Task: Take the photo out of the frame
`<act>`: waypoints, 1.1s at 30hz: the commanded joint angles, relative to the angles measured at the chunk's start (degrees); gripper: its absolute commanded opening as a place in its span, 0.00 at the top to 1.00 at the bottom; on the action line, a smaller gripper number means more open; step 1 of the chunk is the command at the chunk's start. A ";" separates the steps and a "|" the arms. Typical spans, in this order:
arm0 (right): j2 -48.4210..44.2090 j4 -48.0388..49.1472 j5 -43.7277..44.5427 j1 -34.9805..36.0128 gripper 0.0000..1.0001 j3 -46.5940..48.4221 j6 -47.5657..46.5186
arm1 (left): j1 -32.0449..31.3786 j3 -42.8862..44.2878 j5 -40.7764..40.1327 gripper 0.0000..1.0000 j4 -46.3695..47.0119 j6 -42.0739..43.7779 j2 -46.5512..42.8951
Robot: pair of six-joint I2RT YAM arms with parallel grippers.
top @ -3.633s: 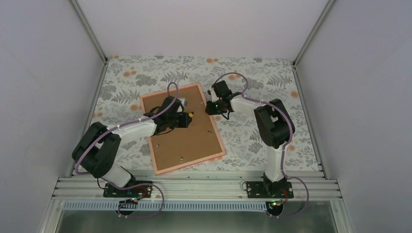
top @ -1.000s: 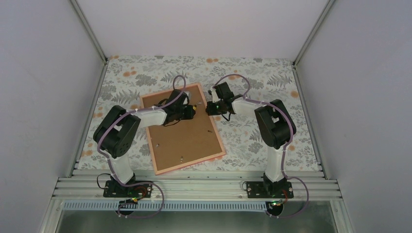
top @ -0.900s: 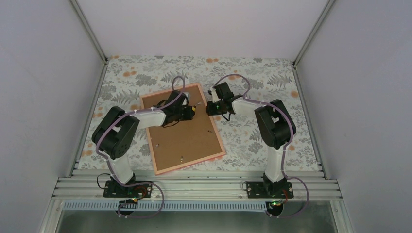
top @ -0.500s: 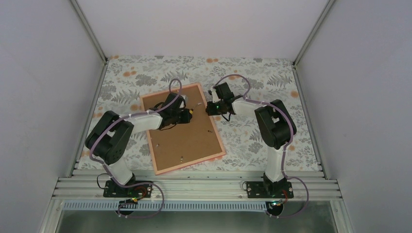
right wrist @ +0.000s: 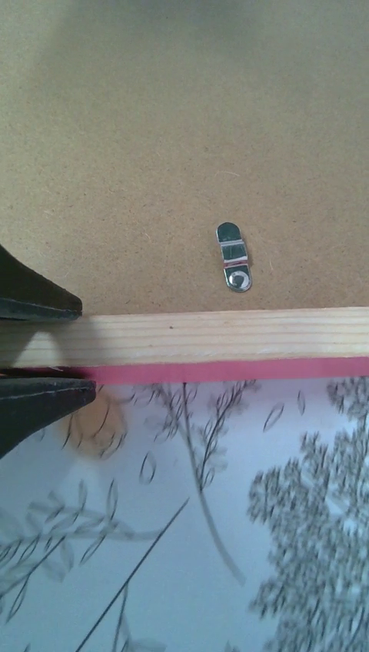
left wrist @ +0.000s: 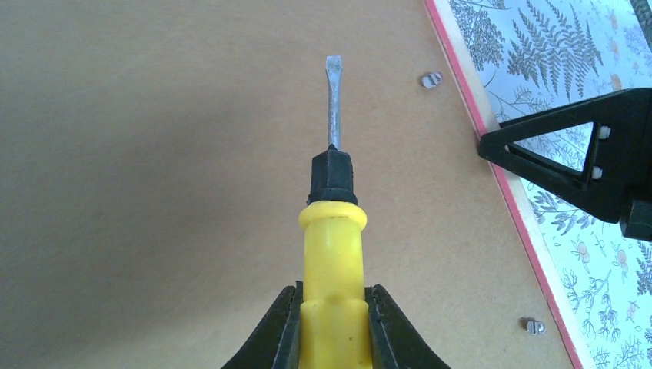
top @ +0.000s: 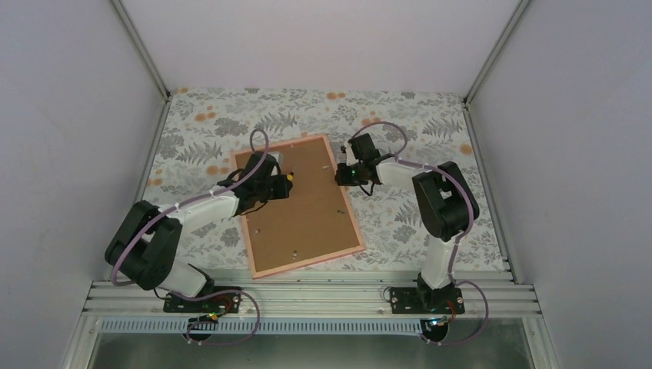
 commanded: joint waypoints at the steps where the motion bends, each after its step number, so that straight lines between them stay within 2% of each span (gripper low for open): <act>1: -3.23 -0.68 1.02 -2.88 0.96 -2.74 3.56 | 0.69 -1.61 -1.39 0.98 -0.97 -0.93 -3.48; 21: -15.71 4.55 1.54 -17.41 0.95 -16.74 12.67 | 1.12 -4.12 -1.62 0.98 -2.93 -1.88 -10.59; 25: -15.89 2.43 0.65 -18.03 0.88 -16.59 10.50 | 1.13 -4.47 -1.43 0.98 -3.16 -2.17 -11.64; 33: -20.40 -2.02 -1.94 -17.94 0.64 -19.23 5.85 | 1.13 -4.50 -0.85 0.98 -3.63 -2.45 -13.47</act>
